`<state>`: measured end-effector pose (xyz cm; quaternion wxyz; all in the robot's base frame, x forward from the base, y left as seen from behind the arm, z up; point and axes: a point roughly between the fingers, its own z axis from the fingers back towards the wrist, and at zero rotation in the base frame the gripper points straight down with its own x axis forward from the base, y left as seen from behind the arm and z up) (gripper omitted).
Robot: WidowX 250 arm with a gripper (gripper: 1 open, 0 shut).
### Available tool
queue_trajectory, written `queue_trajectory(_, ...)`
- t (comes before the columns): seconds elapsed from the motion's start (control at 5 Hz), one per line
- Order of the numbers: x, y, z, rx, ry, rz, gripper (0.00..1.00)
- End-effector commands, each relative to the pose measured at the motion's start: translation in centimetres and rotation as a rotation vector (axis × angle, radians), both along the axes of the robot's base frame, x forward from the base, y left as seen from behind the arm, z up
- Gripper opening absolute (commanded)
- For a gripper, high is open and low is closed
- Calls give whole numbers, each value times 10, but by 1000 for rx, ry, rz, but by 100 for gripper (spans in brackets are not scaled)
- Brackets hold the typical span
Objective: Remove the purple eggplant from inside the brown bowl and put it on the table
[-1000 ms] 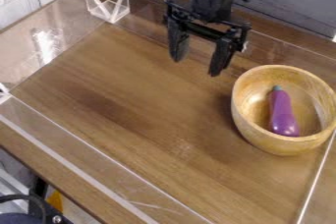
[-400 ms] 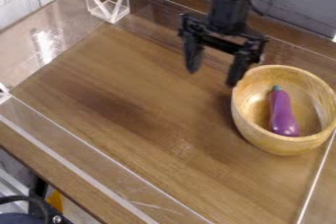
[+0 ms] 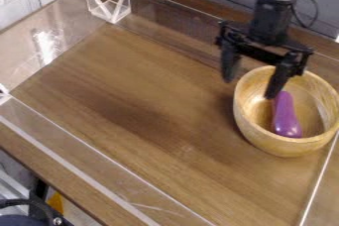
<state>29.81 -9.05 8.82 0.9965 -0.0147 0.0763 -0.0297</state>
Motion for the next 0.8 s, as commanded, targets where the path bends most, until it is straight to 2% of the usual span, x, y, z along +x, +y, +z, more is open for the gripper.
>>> queue_trajectory(0.0, 12, -18, 14, -19, -70, -21, 100)
queue_trajectory(0.6, 21, -49, -2, -14, -63, -32, 100)
